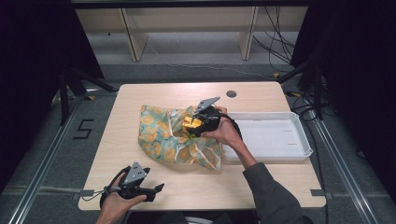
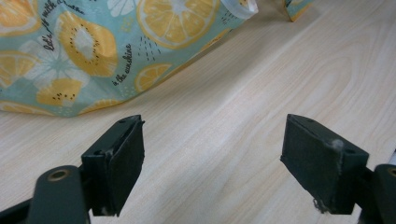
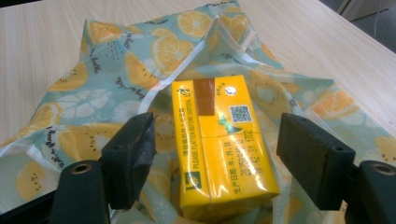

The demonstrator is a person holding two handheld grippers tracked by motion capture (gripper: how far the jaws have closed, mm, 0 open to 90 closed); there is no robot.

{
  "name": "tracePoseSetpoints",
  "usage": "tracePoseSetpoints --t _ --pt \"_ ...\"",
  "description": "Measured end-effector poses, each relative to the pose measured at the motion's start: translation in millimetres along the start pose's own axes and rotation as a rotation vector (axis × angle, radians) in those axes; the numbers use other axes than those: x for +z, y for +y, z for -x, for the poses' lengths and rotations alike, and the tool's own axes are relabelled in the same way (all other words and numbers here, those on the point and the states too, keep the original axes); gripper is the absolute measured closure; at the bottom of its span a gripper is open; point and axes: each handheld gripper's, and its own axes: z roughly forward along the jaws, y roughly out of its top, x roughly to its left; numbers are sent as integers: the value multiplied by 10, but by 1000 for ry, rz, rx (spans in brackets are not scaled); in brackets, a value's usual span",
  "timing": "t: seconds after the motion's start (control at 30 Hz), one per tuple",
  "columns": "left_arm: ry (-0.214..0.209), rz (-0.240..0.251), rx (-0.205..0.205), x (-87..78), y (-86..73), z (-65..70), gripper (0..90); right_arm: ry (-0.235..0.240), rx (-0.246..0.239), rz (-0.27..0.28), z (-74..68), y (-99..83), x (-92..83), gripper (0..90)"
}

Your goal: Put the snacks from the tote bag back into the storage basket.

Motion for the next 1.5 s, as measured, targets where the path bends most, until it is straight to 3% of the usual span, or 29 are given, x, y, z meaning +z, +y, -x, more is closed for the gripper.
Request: tracePoseSetpoints --t 0.07,0.13,0.17,0.3,0.33,0.4,0.6,0.63,0.67,0.73,1.17,1.4,1.43,1.5 --pt "-2 6 -32 5 -6 20 208 -6 -7 9 13 -5 17 318" --pt "-2 -1 -22 4 -7 13 208 0 -10 3 17 -3 13 326" --pt "-6 -5 4 2 -2 -4 208 3 -9 2 17 -2 13 330" --pt "-5 -2 3 1 -1 -4 208 3 -16 -4 15 -5 26 338" --pt "-1 2 -20 0 -6 5 208 7 -12 -6 18 -5 29 340" --pt "-1 -4 1 1 -4 -8 208 10 -11 -21 24 -8 35 349" --pt "1 1 4 17 -12 -3 208 2 -6 -31 21 -27 66 366" --pt "-9 7 -29 29 -18 12 207 12 -15 -34 28 -27 64 374" --pt "-9 6 -31 30 -19 11 207 12 -15 -34 28 -27 64 374" --pt "1 -2 1 26 -16 -9 207 7 -14 -30 32 -30 74 383" --pt "-1 -4 1 29 -20 -9 207 19 -22 -39 31 -44 116 459" --pt "-7 -4 0 27 -25 -9 207 15 -50 -54 20 -31 110 493" --pt "-8 -3 -28 33 -30 5 207 11 -51 -40 16 -34 114 495" --pt "-12 -5 -30 37 -30 3 207 8 -62 -41 10 -29 113 498"
